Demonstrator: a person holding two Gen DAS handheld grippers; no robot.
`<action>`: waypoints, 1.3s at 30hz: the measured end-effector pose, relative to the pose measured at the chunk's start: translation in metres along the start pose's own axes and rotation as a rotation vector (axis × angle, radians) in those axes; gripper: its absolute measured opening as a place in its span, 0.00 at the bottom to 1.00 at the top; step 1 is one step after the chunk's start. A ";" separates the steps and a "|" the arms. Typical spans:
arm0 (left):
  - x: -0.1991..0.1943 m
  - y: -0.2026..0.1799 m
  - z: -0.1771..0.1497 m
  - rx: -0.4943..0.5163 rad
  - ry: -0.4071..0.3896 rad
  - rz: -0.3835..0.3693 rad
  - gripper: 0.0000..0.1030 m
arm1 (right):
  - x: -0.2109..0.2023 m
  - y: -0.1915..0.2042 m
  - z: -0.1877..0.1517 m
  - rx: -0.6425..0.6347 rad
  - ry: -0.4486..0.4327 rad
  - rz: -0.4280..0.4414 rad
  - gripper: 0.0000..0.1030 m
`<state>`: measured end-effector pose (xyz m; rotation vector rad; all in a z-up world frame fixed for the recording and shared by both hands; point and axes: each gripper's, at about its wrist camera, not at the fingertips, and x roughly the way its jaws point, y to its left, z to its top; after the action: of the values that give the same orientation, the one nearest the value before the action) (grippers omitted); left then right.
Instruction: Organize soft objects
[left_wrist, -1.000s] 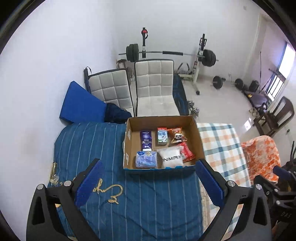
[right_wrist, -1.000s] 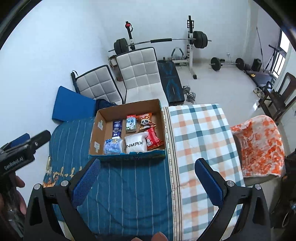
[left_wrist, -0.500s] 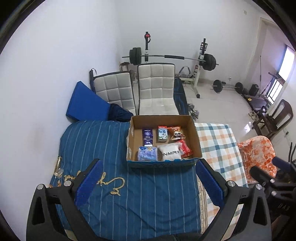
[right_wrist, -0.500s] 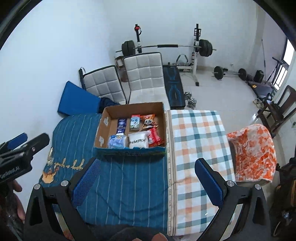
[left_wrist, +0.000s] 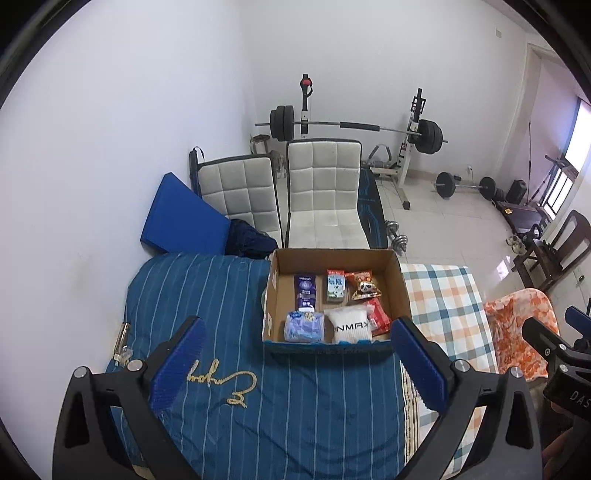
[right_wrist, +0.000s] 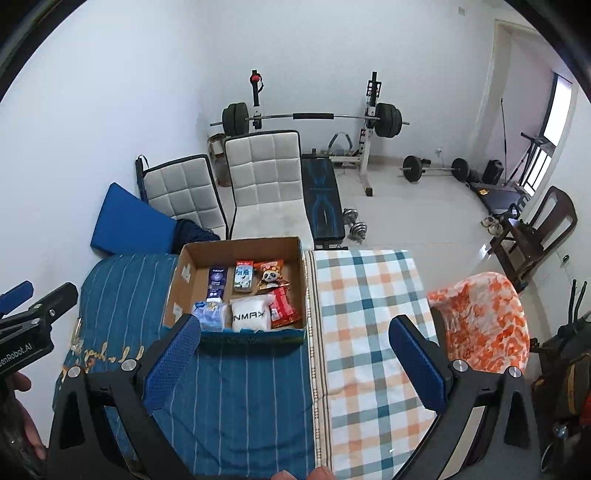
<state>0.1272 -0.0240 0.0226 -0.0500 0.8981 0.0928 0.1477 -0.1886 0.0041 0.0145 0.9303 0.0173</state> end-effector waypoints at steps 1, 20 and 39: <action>0.000 0.000 0.001 0.000 -0.002 -0.002 0.99 | -0.001 0.000 0.001 0.001 -0.002 0.001 1.00; -0.009 -0.003 0.002 -0.003 -0.031 -0.011 0.99 | -0.023 0.010 0.008 -0.018 -0.053 0.011 1.00; -0.019 -0.003 -0.007 -0.002 -0.050 -0.010 0.99 | -0.039 0.015 0.001 -0.011 -0.080 -0.002 1.00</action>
<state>0.1104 -0.0290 0.0335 -0.0534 0.8473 0.0849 0.1251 -0.1748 0.0369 0.0036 0.8507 0.0199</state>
